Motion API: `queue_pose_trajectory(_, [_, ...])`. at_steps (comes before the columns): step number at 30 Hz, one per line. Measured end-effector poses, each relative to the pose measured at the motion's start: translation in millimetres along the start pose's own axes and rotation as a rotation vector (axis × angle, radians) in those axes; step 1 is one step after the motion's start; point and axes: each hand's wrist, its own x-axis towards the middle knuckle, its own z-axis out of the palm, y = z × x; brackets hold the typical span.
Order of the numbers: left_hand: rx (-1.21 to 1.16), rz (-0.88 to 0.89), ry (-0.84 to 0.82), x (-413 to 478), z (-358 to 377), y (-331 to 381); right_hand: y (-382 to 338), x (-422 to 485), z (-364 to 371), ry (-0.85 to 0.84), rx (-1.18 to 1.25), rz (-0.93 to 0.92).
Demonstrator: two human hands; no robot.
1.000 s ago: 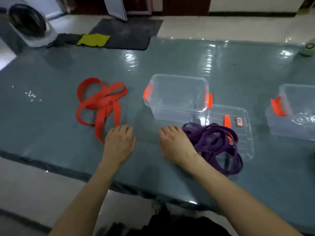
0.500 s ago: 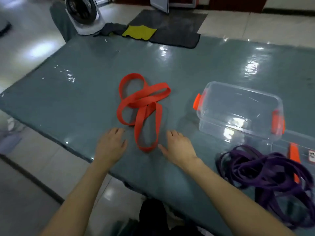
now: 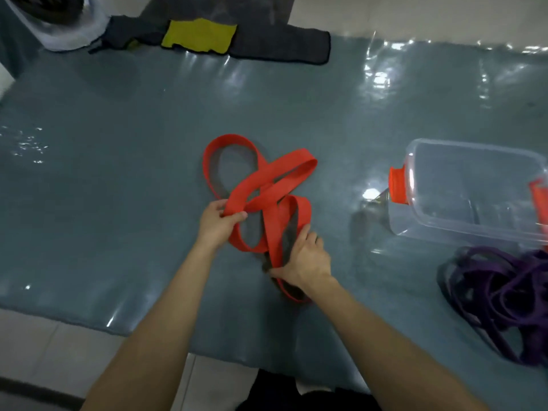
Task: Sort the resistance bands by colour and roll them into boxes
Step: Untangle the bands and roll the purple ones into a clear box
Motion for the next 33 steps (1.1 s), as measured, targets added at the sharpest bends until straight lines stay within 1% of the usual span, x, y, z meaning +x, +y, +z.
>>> queue_pose_trajectory(3, [-0.310, 0.095, -0.048, 1.0, -25.5, 24.9, -3.7, 5.3, -3.5, -0.027, -0.005, 0.055])
queue_pose_trajectory(6, [-0.481, 0.261, -0.039, -1.4, -57.6, 67.5, 4.2, 5.7, -8.9, -0.031, -0.029, 0.067])
queue_pose_trajectory(8, [-0.602, 0.376, -0.033, -2.2, -82.9, 91.3, 8.2, 5.3, -12.9, -0.044, 0.016, 0.069])
queue_pose_trajectory(11, [-0.610, 0.557, 0.014, 0.6, -121.5, 105.6, 8.0, 10.1, -27.8, -0.001, 0.212, 0.048])
queue_pose_trajectory(13, [-0.600, 0.601, 0.126, 8.9, -141.6, 98.1, 6.6, 13.7, -47.5, 0.117, 0.311, 0.034])
queue_pose_trajectory(14, [-0.561, 0.580, 0.209, 15.3, -149.3, 86.3, 6.9, 14.9, -58.9, 0.184, 0.345, 0.028])
queue_pose_trajectory(15, [-0.457, 0.519, 0.311, 21.7, -155.4, 69.1, 7.9, 16.2, -69.9, 0.231, 0.363, 0.017])
queue_pose_trajectory(16, [-0.272, 0.407, 0.417, 26.6, -159.1, 48.2, 9.3, 17.5, -79.3, 0.250, 0.360, 0.004])
queue_pose_trajectory(17, [-0.035, 0.246, 0.482, 28.2, -160.6, 24.8, 10.3, 17.7, -88.4, 0.247, 0.345, -0.006])
queue_pose_trajectory(18, [0.176, 0.094, 0.495, 26.6, -158.3, 1.2, 11.3, 16.6, -96.6, 0.233, 0.343, -0.017])
queue_pose_trajectory(19, [0.327, 0.032, 0.462, 21.0, -150.6, -17.0, 11.6, 14.2, -104.3, 0.228, 0.363, -0.035])
queue_pose_trajectory(20, [0.422, 0.086, 0.395, 14.0, -138.0, -28.3, 12.0, 11.2, -111.9, 0.247, 0.388, -0.060])
queue_pose_trajectory(23, [0.578, 0.441, 0.159, -1.8, -86.3, -25.3, 9.0, -2.0, -146.3, 0.380, 0.453, -0.136])
queue_pose_trajectory(24, [0.604, 0.530, 0.102, -4.6, -69.7, -12.9, 10.1, -4.8, -160.7, 0.384, 0.449, -0.148])
queue_pose_trajectory(25, [0.626, 0.599, 0.053, -5.6, -54.7, 1.4, 12.6, -7.6, -177.0, 0.343, 0.414, -0.151])
queue_pose_trajectory(27, [0.694, 0.709, -0.036, -3.3, -29.3, 28.9, 20.0, -16.7, -207.6, 0.183, 0.298, -0.115])
queue_pose_trajectory(28, [0.743, 0.757, -0.074, -2.1, -18.7, 40.5, 24.6, -23.3, -220.6, 0.148, 0.289, -0.113])
queue_pose_trajectory(29, [0.782, 0.793, -0.104, -1.4, -8.6, 51.3, 28.9, -31.5, -232.5, 0.165, 0.352, -0.132])
queue_pose_trajectory(31, [0.796, 0.832, -0.133, -0.6, 9.7, 68.7, 38.6, -46.8, -251.3, 0.311, 0.563, -0.176])
queue_pose_trajectory(32, [0.785, 0.837, -0.141, -0.7, 18.3, 75.6, 43.5, -52.5, -259.1, 0.366, 0.619, -0.185])
queue_pose_trajectory(33, [0.781, 0.827, -0.157, -1.1, 26.5, 81.5, 50.0, -57.5, -266.4, 0.383, 0.601, -0.188])
